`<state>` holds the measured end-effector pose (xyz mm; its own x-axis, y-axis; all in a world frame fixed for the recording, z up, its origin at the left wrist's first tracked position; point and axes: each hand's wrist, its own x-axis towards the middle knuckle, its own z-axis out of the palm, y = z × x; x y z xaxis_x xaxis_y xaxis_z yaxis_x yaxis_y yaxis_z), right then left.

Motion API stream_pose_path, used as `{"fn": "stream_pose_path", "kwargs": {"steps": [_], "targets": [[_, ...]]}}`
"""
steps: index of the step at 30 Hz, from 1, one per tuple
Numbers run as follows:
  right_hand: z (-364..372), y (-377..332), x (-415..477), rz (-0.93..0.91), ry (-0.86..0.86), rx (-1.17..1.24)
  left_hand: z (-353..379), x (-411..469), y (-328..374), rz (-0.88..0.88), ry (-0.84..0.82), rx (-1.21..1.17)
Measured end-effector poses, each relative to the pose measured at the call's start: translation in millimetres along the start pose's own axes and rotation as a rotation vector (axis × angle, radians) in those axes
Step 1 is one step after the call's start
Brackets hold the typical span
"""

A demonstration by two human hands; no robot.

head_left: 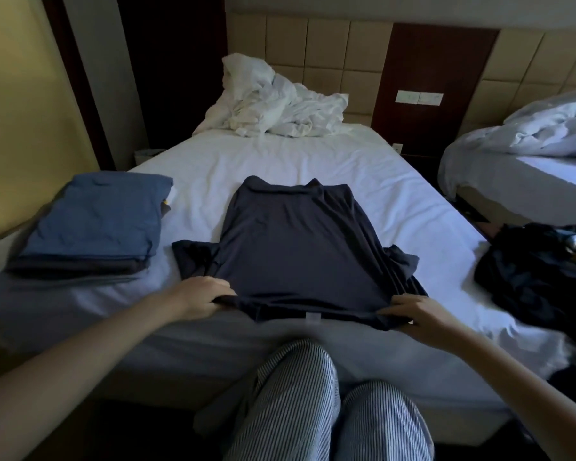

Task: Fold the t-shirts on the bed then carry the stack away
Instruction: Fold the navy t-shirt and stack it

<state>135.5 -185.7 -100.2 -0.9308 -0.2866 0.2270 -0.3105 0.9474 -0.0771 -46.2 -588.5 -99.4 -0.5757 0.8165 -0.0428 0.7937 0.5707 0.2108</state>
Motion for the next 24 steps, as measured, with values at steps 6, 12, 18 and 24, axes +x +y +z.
{"fn": "stream_pose_path", "kwargs": {"steps": [6, 12, 18, 24], "targets": [[17.4, -17.1, -27.3, 0.058, 0.137, -0.027, 16.0, -29.5, 13.3, -0.088, 0.099, 0.045], [25.1, -38.0, -34.3, 0.235, -0.002, -0.082, 35.7, -49.4, 26.8, -0.050, -0.013, 0.213], [29.4, -70.5, -19.6, 0.257, -0.187, -0.183, 47.3, -54.6, 23.7, -0.109, 0.132, -0.067], [41.5, -118.8, 36.8, 0.183, -0.100, -0.054, 26.6, -35.9, 13.4, -0.464, 0.623, -0.422]]}}
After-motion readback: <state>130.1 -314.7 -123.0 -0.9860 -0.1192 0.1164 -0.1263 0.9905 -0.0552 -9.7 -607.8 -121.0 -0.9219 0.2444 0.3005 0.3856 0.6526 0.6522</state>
